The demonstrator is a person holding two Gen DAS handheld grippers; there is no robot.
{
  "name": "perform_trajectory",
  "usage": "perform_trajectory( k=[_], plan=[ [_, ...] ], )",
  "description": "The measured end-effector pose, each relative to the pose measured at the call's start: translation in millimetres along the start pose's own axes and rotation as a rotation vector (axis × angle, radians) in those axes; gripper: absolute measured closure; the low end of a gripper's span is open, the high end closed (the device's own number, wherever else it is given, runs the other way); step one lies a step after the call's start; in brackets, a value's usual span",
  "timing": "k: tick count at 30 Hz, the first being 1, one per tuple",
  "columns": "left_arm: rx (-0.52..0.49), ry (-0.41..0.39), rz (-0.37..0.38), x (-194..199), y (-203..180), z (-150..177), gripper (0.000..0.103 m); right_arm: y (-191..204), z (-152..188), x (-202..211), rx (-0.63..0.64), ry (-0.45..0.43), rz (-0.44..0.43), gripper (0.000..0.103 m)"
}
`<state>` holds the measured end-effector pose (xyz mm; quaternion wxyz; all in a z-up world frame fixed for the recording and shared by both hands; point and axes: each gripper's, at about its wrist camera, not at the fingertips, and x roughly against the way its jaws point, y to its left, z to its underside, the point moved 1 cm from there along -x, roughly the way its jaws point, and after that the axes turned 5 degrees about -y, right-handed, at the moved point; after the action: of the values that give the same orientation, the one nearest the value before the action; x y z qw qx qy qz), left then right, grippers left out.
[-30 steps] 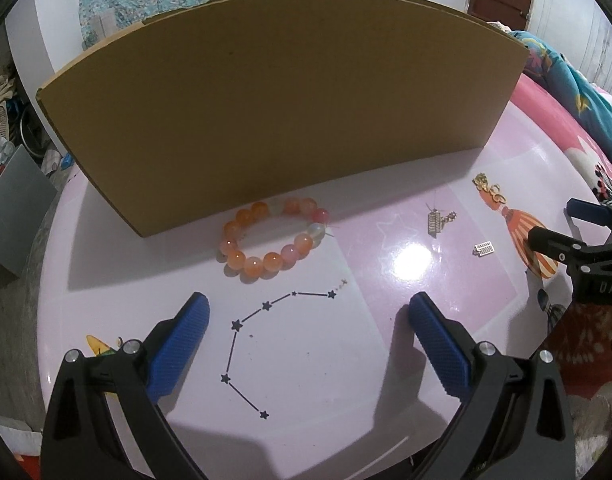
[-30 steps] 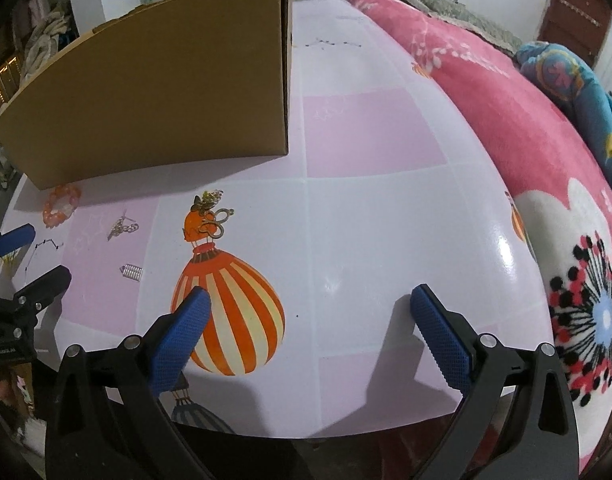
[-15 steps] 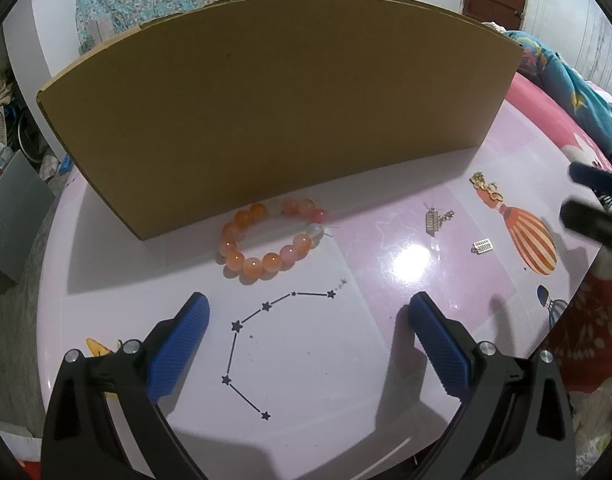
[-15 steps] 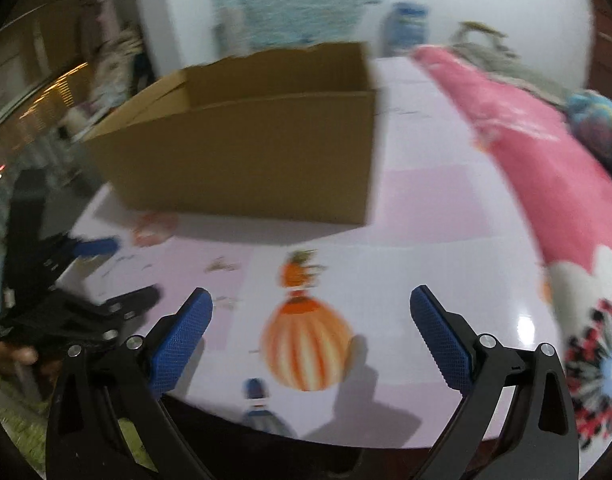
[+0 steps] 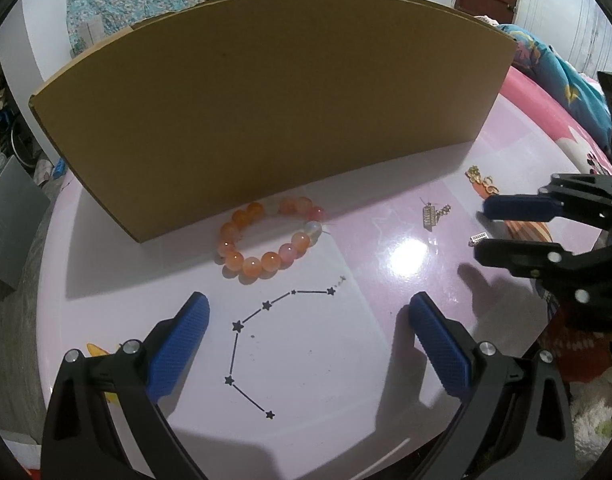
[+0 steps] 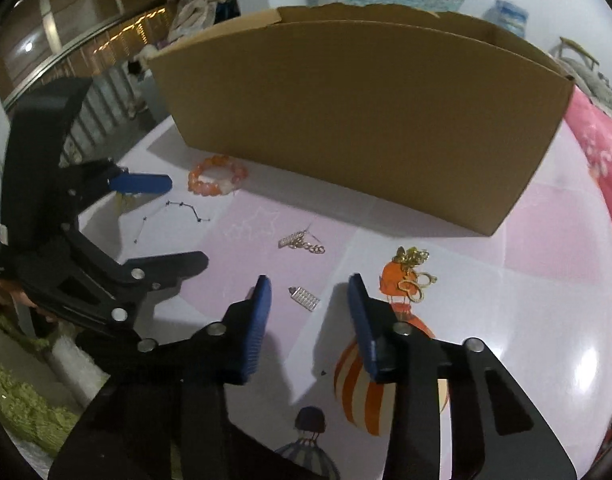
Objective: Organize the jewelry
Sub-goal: 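Lower the right gripper onto the silver spring charm and close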
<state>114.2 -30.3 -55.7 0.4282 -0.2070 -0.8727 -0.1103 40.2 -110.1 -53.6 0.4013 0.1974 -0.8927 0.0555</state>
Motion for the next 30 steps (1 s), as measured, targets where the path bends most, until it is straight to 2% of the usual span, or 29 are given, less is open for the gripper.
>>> perform_trajectory(
  k=[6, 15, 23, 27, 30],
  plan=[
    [0.000, 0.002, 0.000, 0, 0, 0, 0.005, 3, -2, -1, 0.080, 0.018, 0.025, 0.089],
    [-0.001, 0.002, 0.000, 0, 0, 0, 0.005, 10, 7, 7, 0.063, 0.052, 0.035, 0.089],
    [-0.001, 0.002, 0.000, 0, 0, 0, 0.005, 11, 4, 4, 0.072, 0.031, 0.103, 0.090],
    [-0.001, 0.002, 0.000, 0, 0, 0, 0.005, 15, 3, 1, 0.098, 0.036, 0.095, 0.098],
    [-0.001, 0.001, 0.000, 0, 0, 0, 0.005, 22, 3, -1, 0.123, 0.038, 0.099, 0.100]
  ],
)
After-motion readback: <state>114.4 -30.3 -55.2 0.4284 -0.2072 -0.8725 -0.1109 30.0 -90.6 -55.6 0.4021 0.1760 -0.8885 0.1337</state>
